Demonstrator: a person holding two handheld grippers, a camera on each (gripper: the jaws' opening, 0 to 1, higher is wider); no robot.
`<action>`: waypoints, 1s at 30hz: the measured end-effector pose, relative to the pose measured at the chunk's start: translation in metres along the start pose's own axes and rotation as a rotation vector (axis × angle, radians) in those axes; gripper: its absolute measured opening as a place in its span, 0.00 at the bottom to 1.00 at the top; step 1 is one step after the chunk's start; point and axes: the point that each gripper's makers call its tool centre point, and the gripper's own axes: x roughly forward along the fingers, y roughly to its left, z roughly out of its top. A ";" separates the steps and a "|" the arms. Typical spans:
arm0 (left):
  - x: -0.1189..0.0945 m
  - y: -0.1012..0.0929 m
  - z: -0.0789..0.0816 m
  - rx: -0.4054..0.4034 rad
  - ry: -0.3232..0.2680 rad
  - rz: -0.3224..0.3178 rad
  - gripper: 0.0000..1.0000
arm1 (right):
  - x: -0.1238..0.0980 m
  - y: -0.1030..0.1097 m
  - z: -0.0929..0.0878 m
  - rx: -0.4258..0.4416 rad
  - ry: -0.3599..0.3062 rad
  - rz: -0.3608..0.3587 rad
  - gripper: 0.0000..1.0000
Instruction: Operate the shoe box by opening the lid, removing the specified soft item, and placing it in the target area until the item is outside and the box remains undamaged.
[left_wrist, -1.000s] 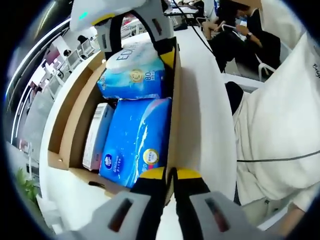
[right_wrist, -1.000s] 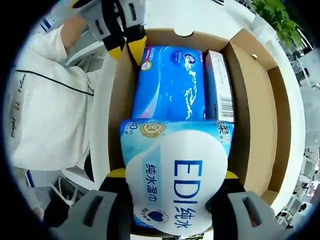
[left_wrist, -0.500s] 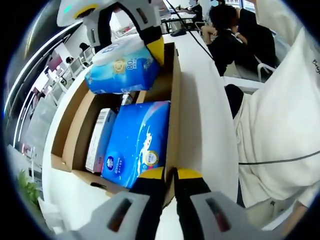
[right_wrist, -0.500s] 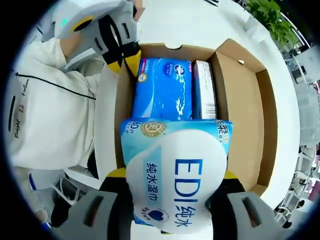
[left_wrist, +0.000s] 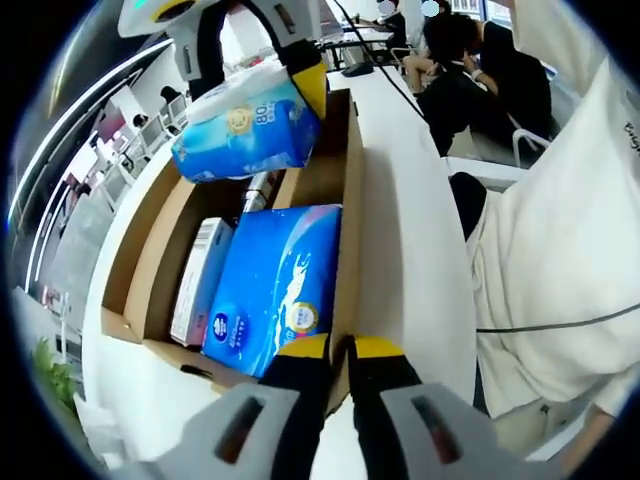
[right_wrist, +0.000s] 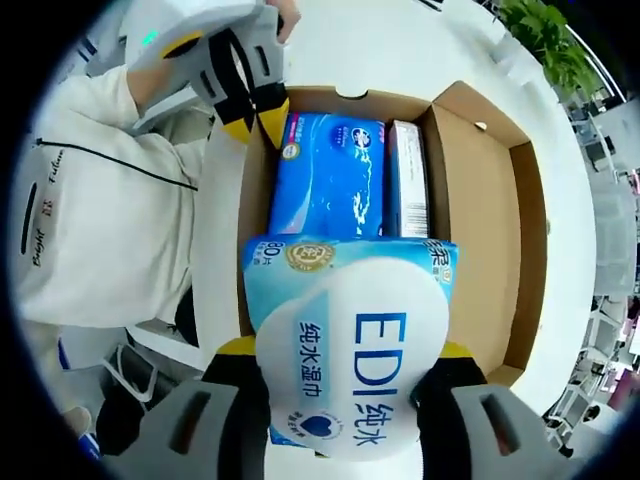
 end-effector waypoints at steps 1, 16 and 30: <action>0.000 0.000 0.000 -0.003 -0.001 -0.001 0.06 | -0.003 0.000 -0.001 0.001 0.010 0.007 0.58; 0.000 0.000 0.000 -0.003 -0.004 -0.006 0.06 | -0.020 -0.008 -0.009 -0.056 0.017 -0.014 0.57; 0.001 0.001 0.000 -0.009 -0.002 -0.013 0.06 | -0.035 -0.012 -0.044 -0.070 0.038 -0.051 0.58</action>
